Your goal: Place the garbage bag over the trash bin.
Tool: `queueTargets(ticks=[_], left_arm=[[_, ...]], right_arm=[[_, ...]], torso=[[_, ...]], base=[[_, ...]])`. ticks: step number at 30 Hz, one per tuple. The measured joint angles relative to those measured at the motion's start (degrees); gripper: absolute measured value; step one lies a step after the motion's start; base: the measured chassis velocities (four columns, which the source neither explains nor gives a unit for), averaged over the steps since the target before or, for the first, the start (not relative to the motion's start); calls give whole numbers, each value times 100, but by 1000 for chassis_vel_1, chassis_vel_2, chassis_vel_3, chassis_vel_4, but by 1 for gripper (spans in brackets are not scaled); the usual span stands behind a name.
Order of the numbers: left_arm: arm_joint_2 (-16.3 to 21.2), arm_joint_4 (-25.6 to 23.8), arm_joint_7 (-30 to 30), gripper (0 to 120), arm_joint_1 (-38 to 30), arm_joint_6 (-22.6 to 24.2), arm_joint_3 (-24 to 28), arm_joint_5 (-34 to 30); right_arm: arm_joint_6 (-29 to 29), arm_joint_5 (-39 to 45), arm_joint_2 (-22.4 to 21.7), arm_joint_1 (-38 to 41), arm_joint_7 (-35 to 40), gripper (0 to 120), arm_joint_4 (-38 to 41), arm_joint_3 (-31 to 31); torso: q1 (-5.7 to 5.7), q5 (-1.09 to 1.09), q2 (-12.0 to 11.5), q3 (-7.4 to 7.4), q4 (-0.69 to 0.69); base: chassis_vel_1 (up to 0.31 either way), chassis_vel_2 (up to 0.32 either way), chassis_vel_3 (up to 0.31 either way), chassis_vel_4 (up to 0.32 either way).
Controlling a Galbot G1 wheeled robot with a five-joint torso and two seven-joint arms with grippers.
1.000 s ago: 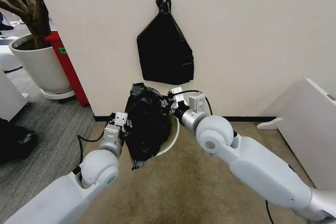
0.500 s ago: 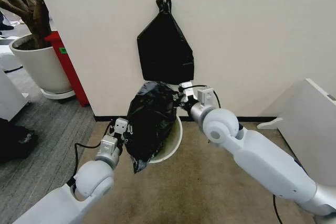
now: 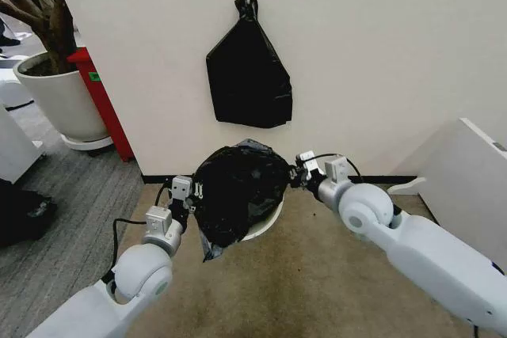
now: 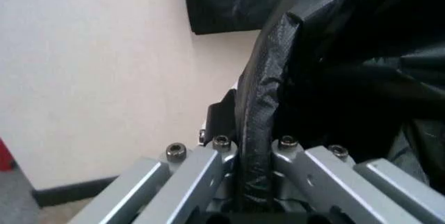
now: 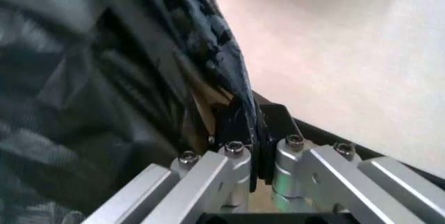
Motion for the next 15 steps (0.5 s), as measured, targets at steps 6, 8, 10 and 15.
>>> queueTargets(ticks=[6,8,10,15], left_arm=[[-76,59,133,2,-26,-194,-3,-429],[-86,89,192,2,-32,-263,-4,-518],[-91,124,244,2,-40,-330,-10,-617],[-110,193,250,2,-79,-348,-10,-748]], right_arm=[[1223,-1103,-86,-88,-1460,0,-746,6],[1432,-1305,-91,-88,-1658,0,-936,11],[1630,-1452,-107,-100,-1834,0,-1070,41],[1976,-1765,-191,-185,-2030,0,-1187,89]], torso=[[0,1,0,0,0],[0,1,0,0,-1],[0,0,0,0,1],[0,1,0,0,1]], base=[[0,0,0,0],[0,0,0,0],[0,0,0,0],[0,0,0,0]])
